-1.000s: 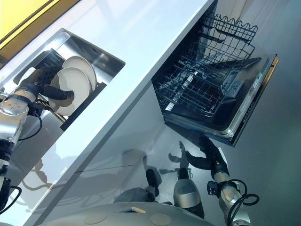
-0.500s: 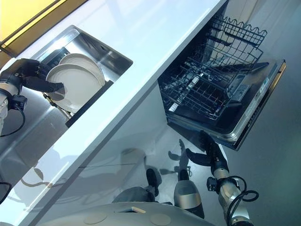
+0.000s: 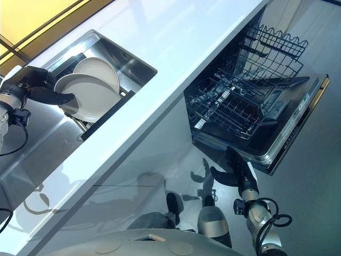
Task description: Pick up plates and place into dishwasher.
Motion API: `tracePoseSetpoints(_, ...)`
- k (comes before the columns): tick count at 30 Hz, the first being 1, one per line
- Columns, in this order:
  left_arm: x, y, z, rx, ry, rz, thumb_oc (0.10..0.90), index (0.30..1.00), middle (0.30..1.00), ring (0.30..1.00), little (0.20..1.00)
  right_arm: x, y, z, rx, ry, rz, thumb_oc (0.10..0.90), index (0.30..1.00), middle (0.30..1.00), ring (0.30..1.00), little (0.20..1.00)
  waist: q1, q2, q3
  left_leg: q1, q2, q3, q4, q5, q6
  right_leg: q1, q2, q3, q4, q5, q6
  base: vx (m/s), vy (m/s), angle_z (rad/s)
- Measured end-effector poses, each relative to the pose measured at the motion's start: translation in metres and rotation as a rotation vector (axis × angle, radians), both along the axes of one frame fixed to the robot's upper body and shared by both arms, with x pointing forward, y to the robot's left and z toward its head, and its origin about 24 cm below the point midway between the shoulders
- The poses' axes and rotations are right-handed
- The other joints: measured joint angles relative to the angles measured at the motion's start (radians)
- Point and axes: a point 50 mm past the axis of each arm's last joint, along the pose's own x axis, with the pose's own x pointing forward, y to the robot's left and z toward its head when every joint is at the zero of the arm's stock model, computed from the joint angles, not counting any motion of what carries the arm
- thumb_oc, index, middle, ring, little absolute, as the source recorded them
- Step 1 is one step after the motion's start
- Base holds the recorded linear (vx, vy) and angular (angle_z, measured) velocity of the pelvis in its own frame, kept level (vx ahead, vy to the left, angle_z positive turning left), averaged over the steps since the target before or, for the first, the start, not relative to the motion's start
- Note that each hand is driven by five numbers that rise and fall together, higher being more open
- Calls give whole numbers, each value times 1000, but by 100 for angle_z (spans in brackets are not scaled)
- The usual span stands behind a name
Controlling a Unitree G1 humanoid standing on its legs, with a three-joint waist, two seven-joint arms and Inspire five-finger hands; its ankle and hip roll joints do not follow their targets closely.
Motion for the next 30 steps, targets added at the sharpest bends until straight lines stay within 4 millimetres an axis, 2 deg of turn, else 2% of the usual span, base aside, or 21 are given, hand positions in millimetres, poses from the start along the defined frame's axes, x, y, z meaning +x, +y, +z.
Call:
tracePoseSetpoints(8, -3, -3, -7, 11, 18, -44, 100, 300, 300, 300, 200, -2, 0, -1, 1, 7, -1, 800, 900, 900, 900, 900, -1, -17, -42, 0, 0, -4, 0, 1, -1, -1, 3, 8, 0, 0, 0, -42, -17, -1)
tracePoseSetpoints(10, -2, -6, -5, 14, 15, -75, 136, 331, 331, 331, 236, -3, 0, -2, 1, 9, -2, 800, 900, 900, 900, 900, -2, -23, -45, 0, 0, -3, 0, 2, 0, -2, 3, 18, 1, 0, 0, -51, -10, -2)
tracePoseSetpoints(12, -1, -13, -4, 19, 19, -114, 127, 324, 324, 324, 227, -4, 0, -2, 1, 14, -3, 800, 900, 900, 900, 900, -2, -23, -46, 0, -1, -2, 0, 2, 1, -3, 3, 29, 1, 0, 0, -38, -4, -2)
tracePoseSetpoints(18, 1, -30, 5, 48, -5, -212, 171, 361, 361, 361, 271, -7, 1, -4, 2, 22, -2, 800, 900, 900, 900, 900, 0, -23, -47, 0, -1, -1, 0, 2, 1, -3, 3, 31, 1, 0, 0, -5, -1, 0)
tracePoseSetpoints(30, 2, -37, 3, 91, 5, -230, 100, 300, 300, 300, 200, -7, 3, -4, 1, 20, -12, 800, 900, 900, 900, 900, 5, -21, -66, 0, -1, 10, 0, 2, 1, -11, 3, 36, 3, 0, 0, -5, -3, -1)
